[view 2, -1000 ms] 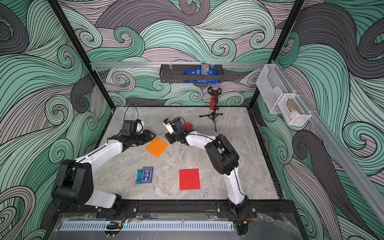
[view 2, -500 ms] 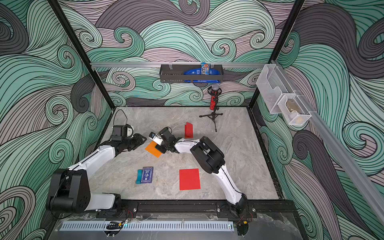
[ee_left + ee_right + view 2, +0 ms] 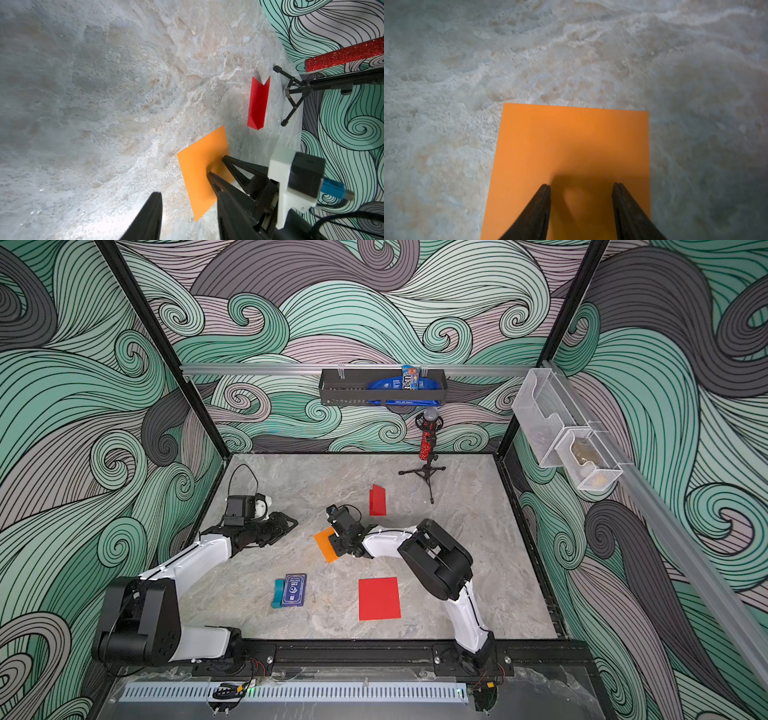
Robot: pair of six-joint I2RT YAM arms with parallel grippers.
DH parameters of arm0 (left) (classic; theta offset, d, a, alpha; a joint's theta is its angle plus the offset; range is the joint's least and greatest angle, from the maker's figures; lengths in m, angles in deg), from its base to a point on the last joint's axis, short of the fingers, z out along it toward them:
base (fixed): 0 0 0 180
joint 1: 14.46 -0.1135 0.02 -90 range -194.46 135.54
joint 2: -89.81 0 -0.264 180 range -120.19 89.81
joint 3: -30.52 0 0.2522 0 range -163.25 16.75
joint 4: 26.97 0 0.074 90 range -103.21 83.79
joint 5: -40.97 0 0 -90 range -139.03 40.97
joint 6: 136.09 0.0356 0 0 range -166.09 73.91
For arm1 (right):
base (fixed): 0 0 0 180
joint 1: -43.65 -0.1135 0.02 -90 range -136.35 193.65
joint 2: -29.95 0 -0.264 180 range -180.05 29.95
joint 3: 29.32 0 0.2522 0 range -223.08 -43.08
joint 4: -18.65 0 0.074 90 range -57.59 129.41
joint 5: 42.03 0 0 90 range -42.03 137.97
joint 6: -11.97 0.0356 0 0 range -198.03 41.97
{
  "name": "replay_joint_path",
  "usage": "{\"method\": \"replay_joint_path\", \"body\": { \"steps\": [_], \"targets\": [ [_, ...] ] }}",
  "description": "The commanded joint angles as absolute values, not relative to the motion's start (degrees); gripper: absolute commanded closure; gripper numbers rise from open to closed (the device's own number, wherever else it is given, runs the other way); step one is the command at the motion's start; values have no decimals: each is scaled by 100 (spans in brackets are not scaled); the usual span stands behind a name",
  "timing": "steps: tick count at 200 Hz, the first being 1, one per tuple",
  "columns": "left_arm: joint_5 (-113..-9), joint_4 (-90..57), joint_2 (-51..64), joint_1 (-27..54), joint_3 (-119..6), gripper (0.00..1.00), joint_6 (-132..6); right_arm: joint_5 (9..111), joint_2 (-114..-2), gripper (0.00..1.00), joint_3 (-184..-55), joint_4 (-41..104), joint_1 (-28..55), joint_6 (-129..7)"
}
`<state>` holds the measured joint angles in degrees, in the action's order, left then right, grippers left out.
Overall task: Fold the square paper along the opposite sides
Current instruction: Pick up the paper from the center of the board.
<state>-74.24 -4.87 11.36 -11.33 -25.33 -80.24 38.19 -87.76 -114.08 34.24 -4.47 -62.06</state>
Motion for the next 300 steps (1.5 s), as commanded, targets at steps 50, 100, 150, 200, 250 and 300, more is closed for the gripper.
{"method": "replay_joint_path", "body": {
  "steps": [50,100,150,200,250,300],
  "targets": [
    [-7473,-522,1036,-665,-2539,54,-7975,5541,-8037,47,-11530,3871,-122,-4717],
    [-6970,-139,584,-288,-2610,40,-7913,6493,-7727,48,-10989,3847,558,-5576],
    [-6815,-92,-335,283,-3063,30,-7970,6838,-7976,49,-10601,3624,943,-5901],
    [-6810,-184,-778,398,-3102,29,-8053,7338,-8188,51,-10183,2978,921,-5778],
    [-6821,-267,-872,408,-3012,29,-8090,7584,-8445,52,-10179,2658,636,-5582],
    [-6740,-201,-810,406,-3029,28,-8063,7658,-8545,53,-10240,2456,480,-5445]
  ]
}}
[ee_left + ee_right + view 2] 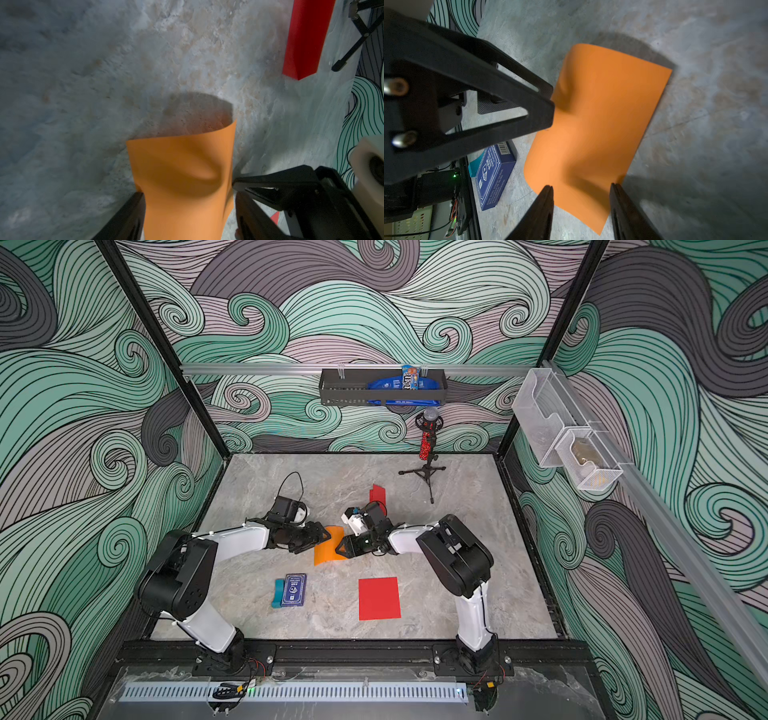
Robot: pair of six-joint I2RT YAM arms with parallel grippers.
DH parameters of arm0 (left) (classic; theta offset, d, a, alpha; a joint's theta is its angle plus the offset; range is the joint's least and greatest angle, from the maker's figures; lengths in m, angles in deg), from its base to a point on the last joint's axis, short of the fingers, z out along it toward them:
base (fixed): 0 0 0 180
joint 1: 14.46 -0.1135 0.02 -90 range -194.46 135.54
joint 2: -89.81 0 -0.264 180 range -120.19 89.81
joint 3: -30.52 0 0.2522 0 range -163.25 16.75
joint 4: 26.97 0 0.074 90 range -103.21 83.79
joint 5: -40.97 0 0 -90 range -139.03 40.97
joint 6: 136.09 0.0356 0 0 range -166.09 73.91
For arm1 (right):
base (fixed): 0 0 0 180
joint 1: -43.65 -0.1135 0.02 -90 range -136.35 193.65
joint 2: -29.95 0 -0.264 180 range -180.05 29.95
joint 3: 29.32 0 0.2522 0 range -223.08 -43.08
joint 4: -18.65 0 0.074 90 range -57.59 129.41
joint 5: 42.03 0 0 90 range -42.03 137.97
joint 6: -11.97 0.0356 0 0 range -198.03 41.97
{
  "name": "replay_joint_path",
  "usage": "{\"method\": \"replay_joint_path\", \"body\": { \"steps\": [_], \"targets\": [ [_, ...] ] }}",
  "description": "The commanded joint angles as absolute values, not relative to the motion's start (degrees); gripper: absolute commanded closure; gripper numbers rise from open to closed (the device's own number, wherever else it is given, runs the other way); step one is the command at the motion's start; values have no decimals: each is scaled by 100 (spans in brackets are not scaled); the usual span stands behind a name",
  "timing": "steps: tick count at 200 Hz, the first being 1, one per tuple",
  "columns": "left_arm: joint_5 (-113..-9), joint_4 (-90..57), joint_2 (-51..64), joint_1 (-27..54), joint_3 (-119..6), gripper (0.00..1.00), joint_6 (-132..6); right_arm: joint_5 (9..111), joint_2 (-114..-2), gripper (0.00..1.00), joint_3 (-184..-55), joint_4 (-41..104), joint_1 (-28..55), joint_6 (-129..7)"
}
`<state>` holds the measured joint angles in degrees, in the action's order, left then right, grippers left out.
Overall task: Fold the square paper along the opposite sides
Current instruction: Pick up the paper from the center of the board.
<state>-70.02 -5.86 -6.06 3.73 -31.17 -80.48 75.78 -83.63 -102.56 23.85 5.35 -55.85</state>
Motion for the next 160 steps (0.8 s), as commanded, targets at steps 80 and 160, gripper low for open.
{"method": "replay_joint_path", "body": {
  "steps": [80,160],
  "targets": [
    [-6757,-154,-878,406,-3097,39,-8037,7627,-8481,53,-10197,2380,463,-5376],
    [-6632,-29,-758,402,-3172,63,-7966,7645,-8404,54,-10197,2380,574,-5367]
  ]
}}
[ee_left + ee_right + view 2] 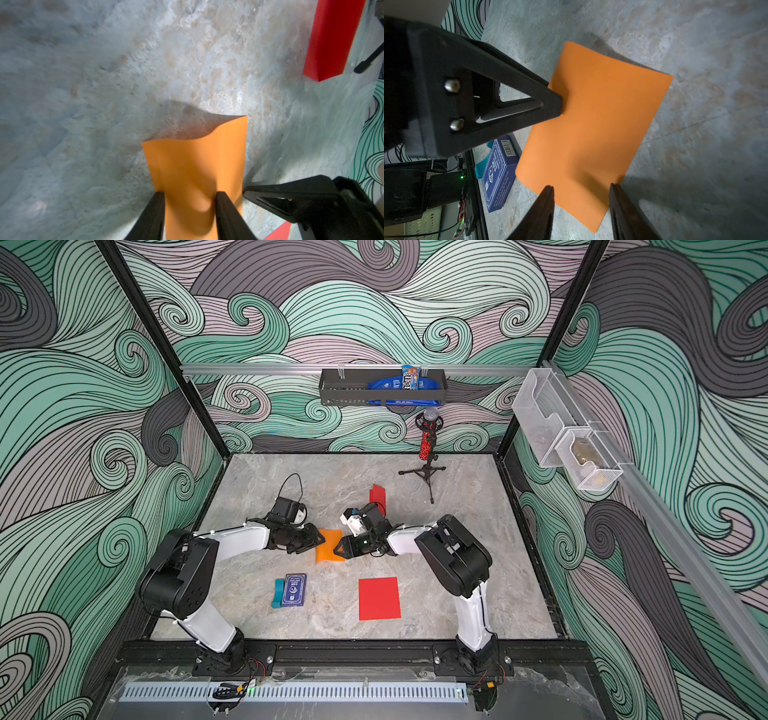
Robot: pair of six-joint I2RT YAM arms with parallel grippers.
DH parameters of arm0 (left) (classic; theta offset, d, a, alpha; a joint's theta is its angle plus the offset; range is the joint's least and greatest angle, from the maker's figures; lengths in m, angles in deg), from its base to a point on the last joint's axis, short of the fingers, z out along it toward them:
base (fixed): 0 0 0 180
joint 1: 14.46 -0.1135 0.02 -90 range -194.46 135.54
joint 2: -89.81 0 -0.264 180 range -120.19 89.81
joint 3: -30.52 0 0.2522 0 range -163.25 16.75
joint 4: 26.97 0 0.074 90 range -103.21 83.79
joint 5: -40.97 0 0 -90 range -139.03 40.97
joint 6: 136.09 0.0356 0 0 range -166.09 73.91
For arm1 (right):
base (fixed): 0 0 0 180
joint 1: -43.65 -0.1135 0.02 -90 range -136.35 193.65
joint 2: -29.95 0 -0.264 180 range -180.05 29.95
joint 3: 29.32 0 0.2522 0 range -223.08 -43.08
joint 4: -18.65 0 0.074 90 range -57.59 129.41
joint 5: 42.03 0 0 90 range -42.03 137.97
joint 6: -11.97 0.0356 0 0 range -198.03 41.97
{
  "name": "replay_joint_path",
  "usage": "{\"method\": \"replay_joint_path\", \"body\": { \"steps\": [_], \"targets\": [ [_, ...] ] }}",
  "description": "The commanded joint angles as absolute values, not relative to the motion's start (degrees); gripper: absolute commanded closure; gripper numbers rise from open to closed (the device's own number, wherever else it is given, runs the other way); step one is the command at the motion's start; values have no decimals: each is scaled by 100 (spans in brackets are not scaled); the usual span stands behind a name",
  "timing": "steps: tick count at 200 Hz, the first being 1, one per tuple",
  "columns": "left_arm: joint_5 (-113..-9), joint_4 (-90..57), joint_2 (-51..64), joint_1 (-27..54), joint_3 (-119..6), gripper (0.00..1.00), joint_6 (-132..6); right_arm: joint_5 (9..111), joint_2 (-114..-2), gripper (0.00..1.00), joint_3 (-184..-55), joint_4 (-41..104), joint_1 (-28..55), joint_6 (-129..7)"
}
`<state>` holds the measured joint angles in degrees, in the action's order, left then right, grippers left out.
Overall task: Fold the square paper along the opposite sides
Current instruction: Pick up the paper from the center of the board.
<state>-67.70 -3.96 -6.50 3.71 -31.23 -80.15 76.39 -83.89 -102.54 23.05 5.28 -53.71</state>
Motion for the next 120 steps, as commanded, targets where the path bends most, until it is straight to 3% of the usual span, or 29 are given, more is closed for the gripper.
{"method": "replay_joint_path", "body": {
  "steps": [1,63,120],
  "targets": [
    [-6633,-34,-757,405,-3170,63,-7966,7645,-8404,54,-10197,2380,575,-5372],
    [-6898,-30,-535,400,-3302,76,-7866,7646,-8042,54,-10148,2371,712,-5405],
    [-7501,13,109,330,-3607,77,-7604,7903,-6984,53,-9842,2380,1091,-5594]
  ]
}}
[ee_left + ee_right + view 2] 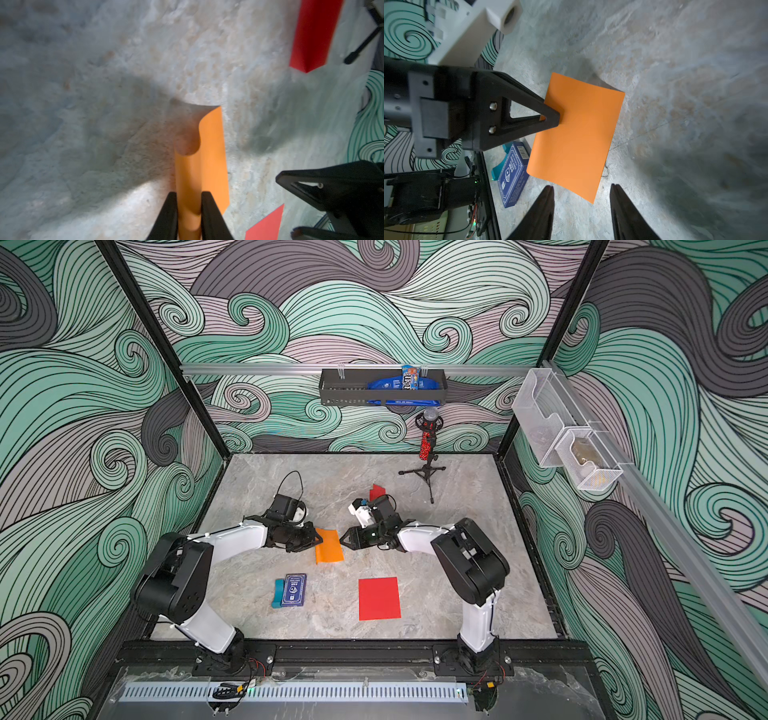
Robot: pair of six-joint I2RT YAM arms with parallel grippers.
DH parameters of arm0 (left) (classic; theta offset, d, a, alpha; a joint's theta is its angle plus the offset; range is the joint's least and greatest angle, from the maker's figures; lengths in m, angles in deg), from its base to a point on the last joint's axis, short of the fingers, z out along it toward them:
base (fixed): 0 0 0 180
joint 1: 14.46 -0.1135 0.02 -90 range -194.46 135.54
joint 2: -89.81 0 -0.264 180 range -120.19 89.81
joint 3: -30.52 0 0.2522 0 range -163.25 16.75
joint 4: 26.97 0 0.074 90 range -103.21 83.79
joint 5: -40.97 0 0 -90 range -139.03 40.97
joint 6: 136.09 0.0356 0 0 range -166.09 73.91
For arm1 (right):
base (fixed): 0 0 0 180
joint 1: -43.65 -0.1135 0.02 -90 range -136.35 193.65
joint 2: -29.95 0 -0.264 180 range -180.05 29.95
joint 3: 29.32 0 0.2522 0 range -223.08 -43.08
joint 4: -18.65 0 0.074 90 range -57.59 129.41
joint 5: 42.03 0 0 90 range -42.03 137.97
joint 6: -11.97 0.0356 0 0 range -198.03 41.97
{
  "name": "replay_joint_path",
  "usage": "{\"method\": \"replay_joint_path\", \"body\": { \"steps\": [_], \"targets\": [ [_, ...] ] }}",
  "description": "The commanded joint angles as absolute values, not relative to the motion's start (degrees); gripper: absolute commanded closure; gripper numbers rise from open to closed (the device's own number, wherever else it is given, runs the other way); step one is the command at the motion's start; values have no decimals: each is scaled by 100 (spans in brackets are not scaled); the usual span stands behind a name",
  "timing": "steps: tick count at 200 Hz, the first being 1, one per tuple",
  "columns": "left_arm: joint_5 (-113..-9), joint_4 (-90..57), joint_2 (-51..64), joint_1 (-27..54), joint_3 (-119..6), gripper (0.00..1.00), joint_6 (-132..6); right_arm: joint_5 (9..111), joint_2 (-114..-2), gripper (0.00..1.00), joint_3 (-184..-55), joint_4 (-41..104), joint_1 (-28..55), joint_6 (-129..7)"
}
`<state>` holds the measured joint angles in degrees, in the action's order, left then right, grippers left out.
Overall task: Fold the square paper along the opposite sides
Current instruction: Pick up the paper from the center of the board.
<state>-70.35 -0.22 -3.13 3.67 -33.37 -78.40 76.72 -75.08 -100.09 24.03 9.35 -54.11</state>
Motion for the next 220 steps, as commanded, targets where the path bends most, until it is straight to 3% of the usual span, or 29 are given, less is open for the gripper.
{"method": "replay_joint_path", "body": {
  "steps": [1,37,74,90,133,192,208,220],
  "targets": [
    [-7525,5,120,330,-3611,78,-7600,7910,-6965,53,-9826,2380,1098,-5595],
    [-8343,-294,636,307,-3545,77,-7496,8678,-6182,48,-9213,2107,1536,-5385],
    [-9132,-831,1145,211,-3302,77,-7600,10112,-6078,37,-8363,-230,2064,-3612],
    [-9362,-1068,1222,194,-3209,77,-7729,10228,-6172,32,-8247,-844,2029,-3129],
    [-9561,-1320,1313,189,-3082,77,-7877,10375,-6551,32,-8447,-1319,1818,-2683],
    [-9632,-1541,1374,180,-2960,76,-7988,10481,-7148,39,-8866,-2323,1504,-1861],
    [-9624,-1532,1371,180,-2956,76,-7958,10518,-7274,46,-8935,-2555,1504,-1655],
    [-9616,-1541,1372,178,-2948,76,-7950,10520,-7330,56,-8979,-2612,1512,-1594]
  ]
}}
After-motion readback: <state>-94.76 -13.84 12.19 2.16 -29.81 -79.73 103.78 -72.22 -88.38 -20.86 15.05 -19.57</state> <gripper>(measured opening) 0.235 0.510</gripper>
